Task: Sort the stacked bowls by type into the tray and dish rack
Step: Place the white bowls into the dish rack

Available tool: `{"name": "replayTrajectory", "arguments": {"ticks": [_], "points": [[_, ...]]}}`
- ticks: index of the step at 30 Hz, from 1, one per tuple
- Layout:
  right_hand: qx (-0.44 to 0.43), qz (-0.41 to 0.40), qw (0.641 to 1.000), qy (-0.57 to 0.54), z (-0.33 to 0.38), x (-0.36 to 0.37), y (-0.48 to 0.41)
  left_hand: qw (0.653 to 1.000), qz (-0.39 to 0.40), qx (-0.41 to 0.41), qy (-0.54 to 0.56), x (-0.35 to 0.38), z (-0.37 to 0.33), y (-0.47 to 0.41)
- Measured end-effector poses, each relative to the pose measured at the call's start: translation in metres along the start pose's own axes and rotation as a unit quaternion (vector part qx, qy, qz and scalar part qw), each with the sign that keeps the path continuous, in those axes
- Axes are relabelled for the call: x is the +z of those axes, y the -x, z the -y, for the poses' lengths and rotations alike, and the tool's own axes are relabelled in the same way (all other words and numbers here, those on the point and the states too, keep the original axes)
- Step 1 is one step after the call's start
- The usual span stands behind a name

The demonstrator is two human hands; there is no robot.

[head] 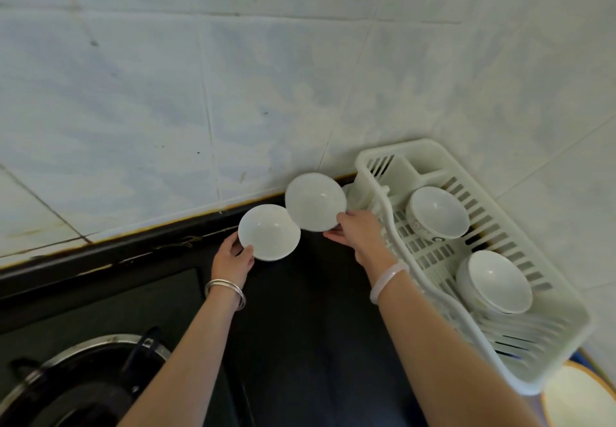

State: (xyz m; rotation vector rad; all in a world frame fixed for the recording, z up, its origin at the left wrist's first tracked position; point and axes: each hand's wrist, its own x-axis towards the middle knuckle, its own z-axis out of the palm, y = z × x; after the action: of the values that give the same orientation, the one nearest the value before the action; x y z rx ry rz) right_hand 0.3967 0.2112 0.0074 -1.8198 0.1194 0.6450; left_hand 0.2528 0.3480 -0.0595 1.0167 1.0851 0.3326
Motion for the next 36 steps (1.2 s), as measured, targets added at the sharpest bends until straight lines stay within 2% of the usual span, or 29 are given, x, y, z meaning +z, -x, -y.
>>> {"name": "replayTrajectory", "arguments": {"ticks": [6, 15, 22, 28, 33, 36], "points": [[0.000, 0.057, 0.996, 0.061, 0.004, 0.023, 0.015, 0.997, 0.010, -0.044, 0.057, -0.006, -0.007, -0.001], [-0.016, 0.028, 0.987, 0.157, -0.015, 0.044, 0.011, 0.996, 0.013, -0.044, 0.076, -0.009, -0.013, 0.000], [-0.011, 0.022, 0.978, 0.209, -0.018, 0.050, 0.004, 0.998, 0.021, -0.027, 0.047, -0.005, -0.012, -0.004], [0.025, 0.028, 0.977, 0.210, -0.014, 0.045, 0.001, 0.998, 0.040, -0.037, 0.022, -0.007, -0.016, -0.007], [0.037, 0.127, 0.979, 0.154, -0.011, 0.047, 0.008, 0.997, 0.043, -0.047, 0.041, -0.005, -0.019, -0.004], [0.034, 0.127, 0.985, 0.108, -0.013, 0.044, 0.016, 0.997, 0.049, -0.038, 0.040, -0.002, -0.021, 0.004]]}}
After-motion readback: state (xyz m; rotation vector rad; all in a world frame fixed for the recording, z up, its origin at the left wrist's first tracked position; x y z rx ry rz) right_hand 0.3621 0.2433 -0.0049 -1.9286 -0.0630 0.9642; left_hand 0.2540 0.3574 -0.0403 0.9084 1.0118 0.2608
